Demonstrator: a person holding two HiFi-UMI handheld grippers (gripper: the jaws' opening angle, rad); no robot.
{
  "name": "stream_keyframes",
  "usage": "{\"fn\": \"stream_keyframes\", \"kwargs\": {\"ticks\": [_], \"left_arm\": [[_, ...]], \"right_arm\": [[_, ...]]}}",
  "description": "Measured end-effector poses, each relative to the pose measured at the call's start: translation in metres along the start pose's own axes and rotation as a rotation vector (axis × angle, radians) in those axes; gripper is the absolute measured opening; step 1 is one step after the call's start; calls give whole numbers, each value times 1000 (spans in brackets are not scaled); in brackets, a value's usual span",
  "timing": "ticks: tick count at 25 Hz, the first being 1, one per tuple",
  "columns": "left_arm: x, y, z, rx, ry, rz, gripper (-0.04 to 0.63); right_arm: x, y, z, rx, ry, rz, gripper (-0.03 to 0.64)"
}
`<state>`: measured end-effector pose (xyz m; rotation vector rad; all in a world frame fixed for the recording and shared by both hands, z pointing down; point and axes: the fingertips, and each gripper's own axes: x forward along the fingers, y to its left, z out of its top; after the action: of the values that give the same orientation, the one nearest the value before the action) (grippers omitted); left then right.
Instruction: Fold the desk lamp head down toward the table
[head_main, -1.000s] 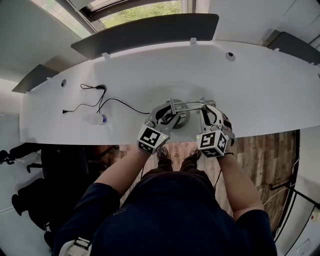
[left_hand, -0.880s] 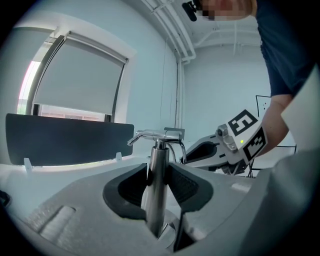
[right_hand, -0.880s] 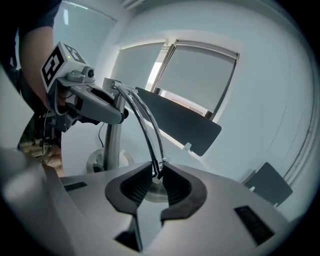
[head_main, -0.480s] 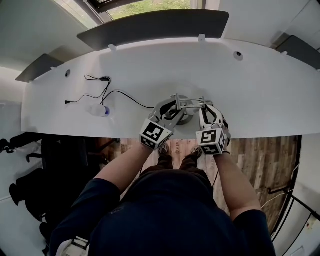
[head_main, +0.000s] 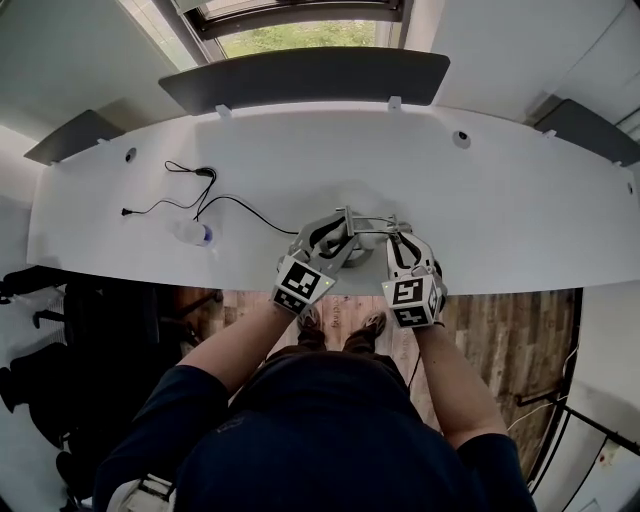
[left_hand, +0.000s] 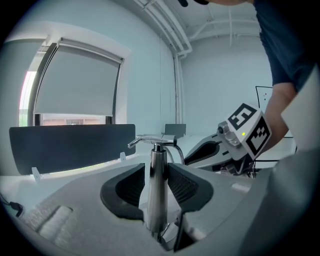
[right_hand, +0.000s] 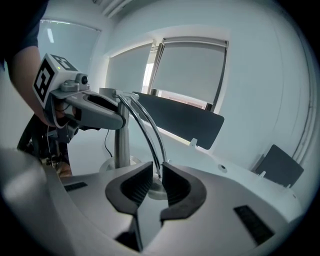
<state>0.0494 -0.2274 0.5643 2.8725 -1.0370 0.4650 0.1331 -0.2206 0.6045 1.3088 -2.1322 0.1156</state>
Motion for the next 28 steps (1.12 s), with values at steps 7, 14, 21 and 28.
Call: {"fn": "stream_keyframes", "kwargs": {"ticks": [7, 14, 21, 28], "left_arm": [[-39, -10, 18, -35, 2, -21, 130], [-91, -33, 94, -87, -122, -106, 130], [-108, -64, 125, -140, -195, -180, 58], [-113, -73, 125, -124, -238, -196, 6]], "right_arm": [[-54, 10, 24, 136, -64, 47, 52], [-103, 22, 83, 250, -207, 98, 35], [-134, 35, 113, 333, -322, 139, 14], [-144, 45, 109, 312, -362, 149, 9]]}}
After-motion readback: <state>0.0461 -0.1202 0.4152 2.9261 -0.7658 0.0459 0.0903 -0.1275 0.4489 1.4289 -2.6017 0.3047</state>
